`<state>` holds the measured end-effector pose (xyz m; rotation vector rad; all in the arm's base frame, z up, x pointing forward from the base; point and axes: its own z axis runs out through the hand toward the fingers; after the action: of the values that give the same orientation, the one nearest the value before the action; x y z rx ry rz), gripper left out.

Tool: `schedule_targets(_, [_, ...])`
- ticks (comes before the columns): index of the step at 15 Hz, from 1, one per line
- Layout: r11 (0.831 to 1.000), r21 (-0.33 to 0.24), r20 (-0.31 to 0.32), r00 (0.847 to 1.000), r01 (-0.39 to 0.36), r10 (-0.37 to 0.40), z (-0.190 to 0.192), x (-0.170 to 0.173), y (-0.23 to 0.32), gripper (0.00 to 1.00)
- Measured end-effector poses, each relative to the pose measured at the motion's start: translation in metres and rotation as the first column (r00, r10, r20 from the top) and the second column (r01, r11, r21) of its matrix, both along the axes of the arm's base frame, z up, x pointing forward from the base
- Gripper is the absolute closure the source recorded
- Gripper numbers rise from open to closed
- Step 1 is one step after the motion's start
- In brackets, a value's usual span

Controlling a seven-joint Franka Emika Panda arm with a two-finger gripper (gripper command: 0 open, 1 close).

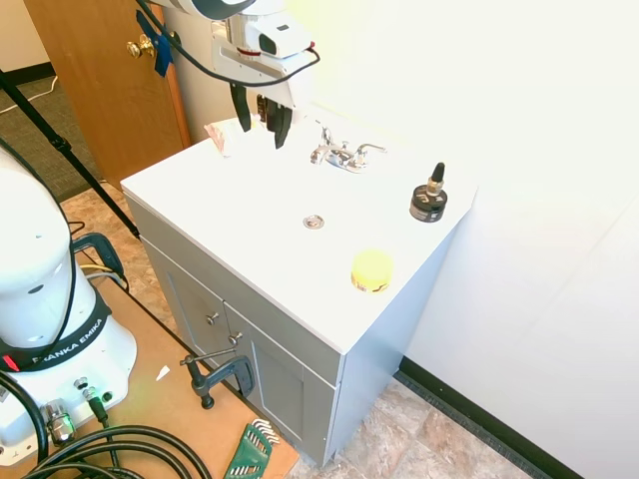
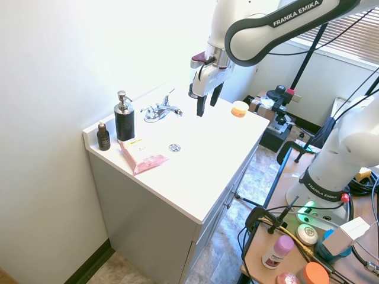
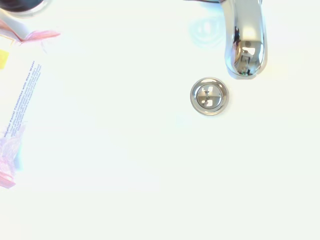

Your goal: Turn on the cold water

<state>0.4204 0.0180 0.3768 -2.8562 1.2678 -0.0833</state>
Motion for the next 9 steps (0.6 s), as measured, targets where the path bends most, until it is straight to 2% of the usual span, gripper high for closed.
schedule_targets(3, [1.000, -0.021, 0.019, 1.000, 0.008, -0.007, 0.002, 0.004, -0.002, 0.00])
schedule_targets(5, [0.992, -0.091, 0.087, 0.993, 0.084, -0.076, 0.009, 0.024, -0.015, 0.00])
schedule_targets(7, [0.973, -0.158, 0.145, 0.978, 0.170, -0.148, 0.008, 0.056, -0.033, 0.00])
schedule_targets(9, [0.942, -0.238, 0.203, 0.960, 0.238, -0.191, -0.001, 0.091, -0.046, 0.00])
